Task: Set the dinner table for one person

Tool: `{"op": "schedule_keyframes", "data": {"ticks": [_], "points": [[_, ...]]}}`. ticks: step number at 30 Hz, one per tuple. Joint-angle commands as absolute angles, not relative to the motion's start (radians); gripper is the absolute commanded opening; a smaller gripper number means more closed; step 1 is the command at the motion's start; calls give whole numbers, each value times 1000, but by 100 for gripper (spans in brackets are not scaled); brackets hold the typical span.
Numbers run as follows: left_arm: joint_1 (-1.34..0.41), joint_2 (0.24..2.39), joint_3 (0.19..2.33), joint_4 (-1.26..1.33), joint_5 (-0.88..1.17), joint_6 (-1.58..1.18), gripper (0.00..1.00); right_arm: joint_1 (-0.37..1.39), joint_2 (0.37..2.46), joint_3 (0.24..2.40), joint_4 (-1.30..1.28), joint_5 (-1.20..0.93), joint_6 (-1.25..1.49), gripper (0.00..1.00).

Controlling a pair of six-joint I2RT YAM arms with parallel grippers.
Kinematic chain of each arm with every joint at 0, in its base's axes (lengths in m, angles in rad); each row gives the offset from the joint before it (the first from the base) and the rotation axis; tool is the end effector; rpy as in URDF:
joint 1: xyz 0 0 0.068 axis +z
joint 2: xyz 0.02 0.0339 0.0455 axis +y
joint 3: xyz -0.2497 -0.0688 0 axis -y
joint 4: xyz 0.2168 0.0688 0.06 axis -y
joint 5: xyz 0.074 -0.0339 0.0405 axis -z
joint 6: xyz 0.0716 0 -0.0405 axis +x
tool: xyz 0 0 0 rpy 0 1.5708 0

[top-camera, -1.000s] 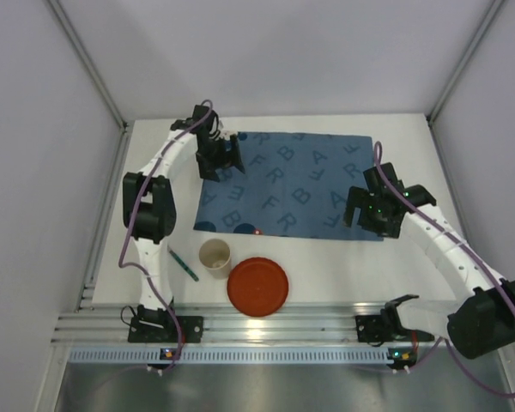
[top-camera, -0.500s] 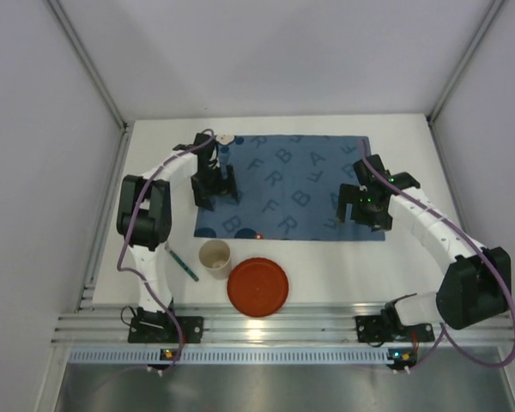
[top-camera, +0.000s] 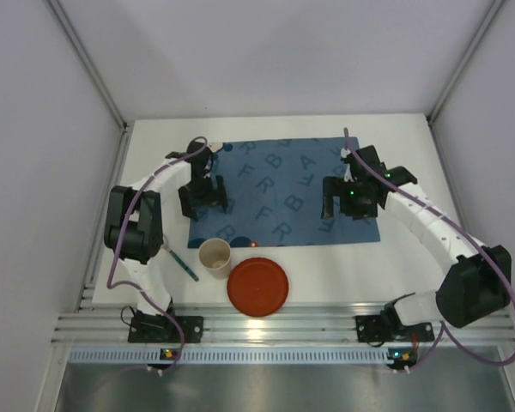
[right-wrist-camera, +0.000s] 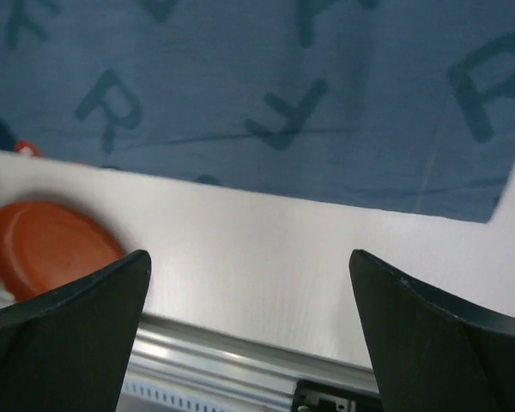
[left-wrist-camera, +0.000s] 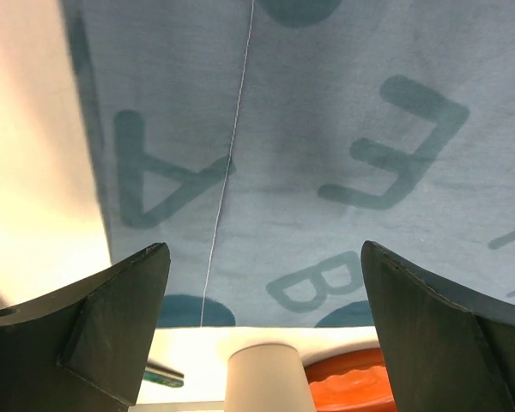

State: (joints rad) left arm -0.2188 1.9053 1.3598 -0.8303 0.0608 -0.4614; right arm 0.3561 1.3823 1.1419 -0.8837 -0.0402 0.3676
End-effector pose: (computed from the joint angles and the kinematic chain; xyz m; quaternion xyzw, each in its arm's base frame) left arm 0.3374 -0.0795 0.1455 -0.1174 0.9878 -0.0610 0.0816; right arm 0.2436 0.0937 0.2342 0.0012 0.9750 0.0967 0.2002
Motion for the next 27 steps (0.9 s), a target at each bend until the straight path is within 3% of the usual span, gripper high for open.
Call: {"op": "schedule_keyframes", "data": {"ticks": [1, 9, 11, 13, 16, 22, 27], "points": [[-218, 1838, 1433, -871, 8, -476, 98, 446, 1316, 1247, -798, -237, 281, 100], [-239, 1728, 1594, -925, -196, -575, 99, 721, 1482, 1491, -770, -356, 287, 100], [-277, 1634, 1536, -774, -254, -557, 99, 794, 1529, 1560, -788, -348, 249, 100], [-262, 1484, 1345, -607, -209, -599, 98, 827, 1606, 1623, -808, -339, 233, 100], [-172, 1411, 1183, -483, -11, -641, 98, 867, 1699, 1692, -808, -342, 239, 100], [-161, 1385, 1258, -856, -352, -696, 97, 951, 1876, 1822, -839, -305, 238, 100], [-161, 1293, 1195, -949, -383, -765, 96, 1019, 1977, 1839, -853, -261, 241, 100]]}}
